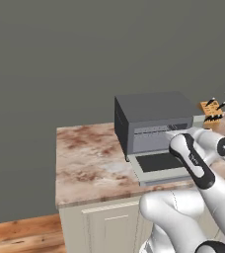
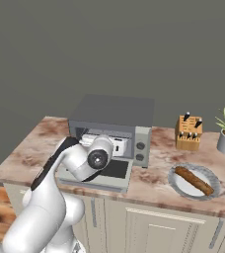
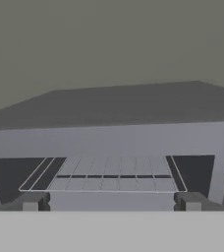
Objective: Pull the toaster oven rack outwards. Pick up the baguette from the plate and place it on the toaster oven rack. Close the toaster oven door fully and set the temperature to the lowest setting.
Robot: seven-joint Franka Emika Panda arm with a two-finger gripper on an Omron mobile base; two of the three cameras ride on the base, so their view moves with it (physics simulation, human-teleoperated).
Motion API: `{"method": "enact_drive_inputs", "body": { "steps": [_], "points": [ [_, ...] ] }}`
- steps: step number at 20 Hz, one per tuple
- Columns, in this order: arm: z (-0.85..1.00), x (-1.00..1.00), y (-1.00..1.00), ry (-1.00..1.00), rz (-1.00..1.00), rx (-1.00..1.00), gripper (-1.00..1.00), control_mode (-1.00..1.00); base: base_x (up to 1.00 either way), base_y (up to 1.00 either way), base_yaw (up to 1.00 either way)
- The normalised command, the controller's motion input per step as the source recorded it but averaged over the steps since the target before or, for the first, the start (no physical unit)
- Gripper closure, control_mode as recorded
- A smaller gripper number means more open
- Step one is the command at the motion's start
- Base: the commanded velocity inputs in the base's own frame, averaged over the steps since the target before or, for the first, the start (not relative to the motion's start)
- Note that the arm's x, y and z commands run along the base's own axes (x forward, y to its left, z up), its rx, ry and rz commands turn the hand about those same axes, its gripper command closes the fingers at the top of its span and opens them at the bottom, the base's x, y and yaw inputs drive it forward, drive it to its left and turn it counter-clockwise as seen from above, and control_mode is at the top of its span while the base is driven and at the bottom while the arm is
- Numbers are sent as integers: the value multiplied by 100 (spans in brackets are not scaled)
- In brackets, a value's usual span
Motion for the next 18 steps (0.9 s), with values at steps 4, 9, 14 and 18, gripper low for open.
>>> {"method": "enact_drive_inputs", "body": {
  "steps": [4,9,14,18],
  "points": [
    [-22,8,0,0,0,0,-100,-100,0,0,0],
    [-19,10,1,0,0,0,-100,-100,0,0,0],
    [-3,13,5,0,0,0,-100,-100,0,0,0],
    [-3,9,8,0,0,0,-100,-100,0,0,0]
  ]
}}
